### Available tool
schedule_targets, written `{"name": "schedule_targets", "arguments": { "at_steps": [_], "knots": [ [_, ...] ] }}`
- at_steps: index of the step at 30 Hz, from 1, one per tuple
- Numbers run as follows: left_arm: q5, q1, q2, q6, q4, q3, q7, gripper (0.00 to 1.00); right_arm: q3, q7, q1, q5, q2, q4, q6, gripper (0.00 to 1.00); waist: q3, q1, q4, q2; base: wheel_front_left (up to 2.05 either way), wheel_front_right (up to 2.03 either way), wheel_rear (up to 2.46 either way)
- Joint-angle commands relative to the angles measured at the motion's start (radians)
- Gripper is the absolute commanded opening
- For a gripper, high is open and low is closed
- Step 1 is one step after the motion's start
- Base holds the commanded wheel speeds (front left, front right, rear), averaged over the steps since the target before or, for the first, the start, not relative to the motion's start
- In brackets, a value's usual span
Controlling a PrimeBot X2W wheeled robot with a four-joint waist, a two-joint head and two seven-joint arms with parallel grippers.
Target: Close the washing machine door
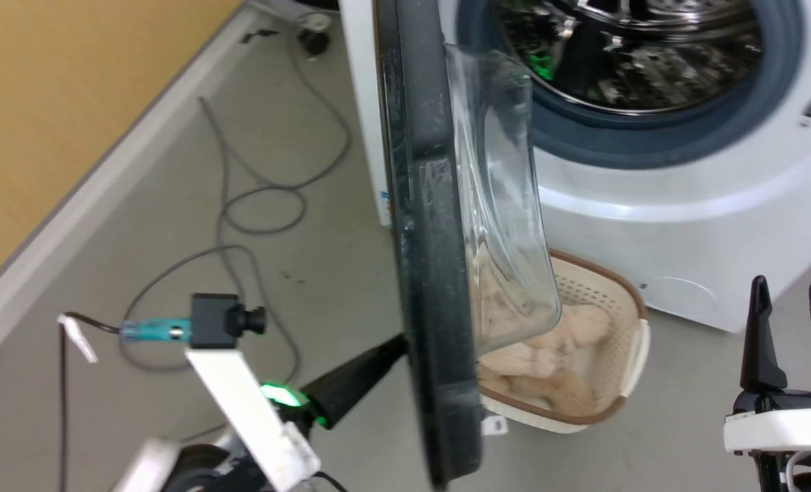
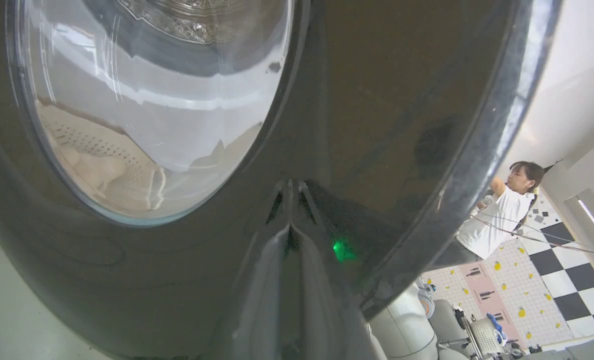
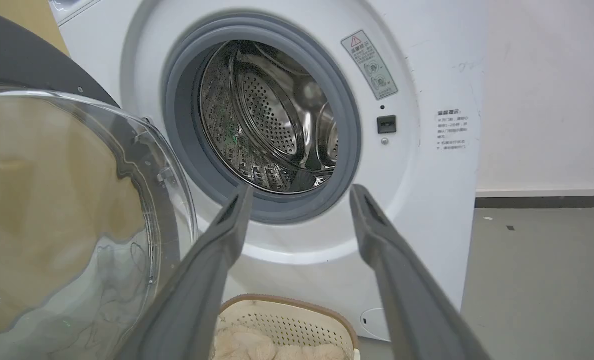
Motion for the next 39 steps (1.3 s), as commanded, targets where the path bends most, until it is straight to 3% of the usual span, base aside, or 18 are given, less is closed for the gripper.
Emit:
{"name": "schedule_targets", "arguments": {
  "at_steps": [1, 19, 33, 39],
  "knots": [
    [-0.007, -0.02, -0.014, -0.005, 0.01, -0.027, -0.017, 0.0, 0.0, -0.004, -0.013, 0.007, 0.002, 0.002, 0.001, 1.0, -0.005, 0.0, -0.037, 0.0, 0.0, 0.0, 0.0],
    [-0.041, -0.194, -0.114, -0.005, 0.232, -0.216, -0.278, 0.0, 0.014, -0.004, -0.038, 0.009, 0.002, -0.002, 0.001, 1.0, 0.034, 0.0, -0.289, 0.0, 0.0, 0.0, 0.0],
    [-0.078, -0.327, -0.136, -0.005, 0.374, -0.263, -0.402, 0.0, 0.032, -0.004, -0.065, 0.015, 0.002, -0.003, 0.001, 1.0, 0.093, 0.0, -0.437, 0.0, 0.0, 0.0, 0.0],
    [-0.073, -0.347, -0.118, -0.005, 0.389, -0.286, -0.461, 0.0, 0.032, -0.004, -0.063, 0.018, 0.002, -0.003, 0.001, 1.0, 0.091, 0.0, -0.462, 0.0, 0.0, 0.0, 0.0]
  ]
}}
